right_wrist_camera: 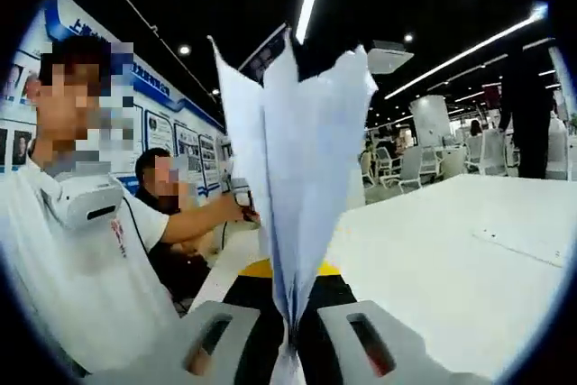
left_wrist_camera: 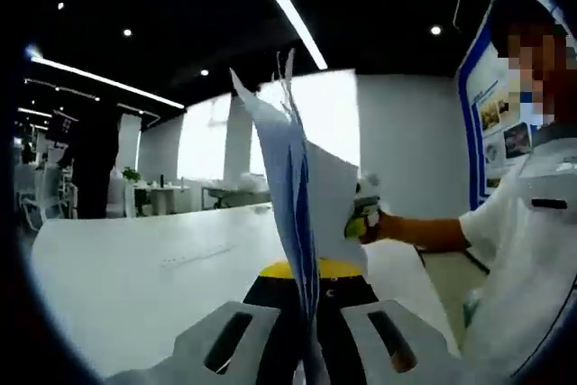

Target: Organize the stack of printing papers by aligning and flattening the scattered papers on the table

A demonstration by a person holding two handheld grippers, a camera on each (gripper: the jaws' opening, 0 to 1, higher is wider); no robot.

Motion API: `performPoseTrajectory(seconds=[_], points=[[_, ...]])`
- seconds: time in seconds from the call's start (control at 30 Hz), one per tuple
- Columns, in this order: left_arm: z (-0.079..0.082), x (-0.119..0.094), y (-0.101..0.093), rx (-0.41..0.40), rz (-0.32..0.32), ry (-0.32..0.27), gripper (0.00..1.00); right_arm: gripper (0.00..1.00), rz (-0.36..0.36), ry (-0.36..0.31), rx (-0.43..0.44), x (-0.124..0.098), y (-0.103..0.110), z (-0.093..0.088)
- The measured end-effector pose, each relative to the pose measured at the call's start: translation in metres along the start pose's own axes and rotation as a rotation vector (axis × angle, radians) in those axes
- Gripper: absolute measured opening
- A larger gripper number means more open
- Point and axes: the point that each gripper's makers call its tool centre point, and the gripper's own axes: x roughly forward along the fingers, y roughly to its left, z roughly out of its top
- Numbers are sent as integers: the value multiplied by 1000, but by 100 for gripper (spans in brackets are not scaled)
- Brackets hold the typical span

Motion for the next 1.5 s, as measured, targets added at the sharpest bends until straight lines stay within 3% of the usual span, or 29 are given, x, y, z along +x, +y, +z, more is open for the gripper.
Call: performPoseTrajectory(seconds=[0.17, 0.23, 0.27, 0.43, 0.5, 0.53, 0.57, 0.63, 0.7, 0.8, 0.97, 1.07, 1.13, 1.2, 1.27, 1.3, 1.33, 1.43, 1.47, 1.5], points=[[-22, 2, 12, -77, 55, 19, 6, 0, -70, 8, 44, 7, -16, -9], [-26, 2, 19, -30, 91, 43, 6, 0, -124, 6, 56, 7, -24, -4], [-26, 4, 20, -7, 102, 49, 6, 0, -117, 8, 51, 8, -23, -3], [-24, 6, 23, 18, 114, 56, 6, 0, -180, -11, 23, 7, -24, 9], [-38, 4, 21, -60, 107, 70, 8, 0, -163, -80, 40, 11, -22, 4], [-47, 3, 24, -56, 113, 75, 10, 8, -200, -115, 58, 11, -30, -1], [-59, 1, 29, -51, 141, 94, 15, 14, -221, -128, 38, 11, -35, -7], [-68, -1, 27, -48, 137, 88, 16, 15, -224, -126, 42, 14, -38, -16], [-57, 1, 20, -131, 107, 28, 15, 15, -215, -119, 40, 18, -39, -18], [-51, 4, 19, -85, 109, 38, 6, 0, -190, -132, 33, 23, -38, -14], [-31, 6, 22, -9, 148, 21, 8, 0, -217, -159, -7, 21, -34, 14], [-26, 1, 32, -25, 172, 20, 37, 4, -210, -197, -13, 15, -27, 25], [-35, -2, 29, -66, 151, 42, 24, 12, -205, -200, 29, 13, -30, 16], [-37, -1, 31, -69, 151, 34, 27, 11, -213, -174, 40, 14, -35, 2], [-33, 1, 31, -66, 155, 9, 25, 7, -203, -196, 27, 15, -35, 1], [-29, 2, 29, -45, 152, -1, 18, 0, -196, -193, 25, 16, -34, 2], [-24, 3, 26, 2, 139, -15, 6, 0, -185, -190, 11, 17, -29, 6], [-10, 6, 25, 41, 161, -28, 7, 0, -199, -191, -41, 17, -25, 25], [-4, 7, 25, 54, 174, -36, 12, 0, -207, -192, -62, 17, -23, 34], [3, 6, 25, 46, 182, -40, 24, 3, -213, -213, -82, 15, -21, 46]])
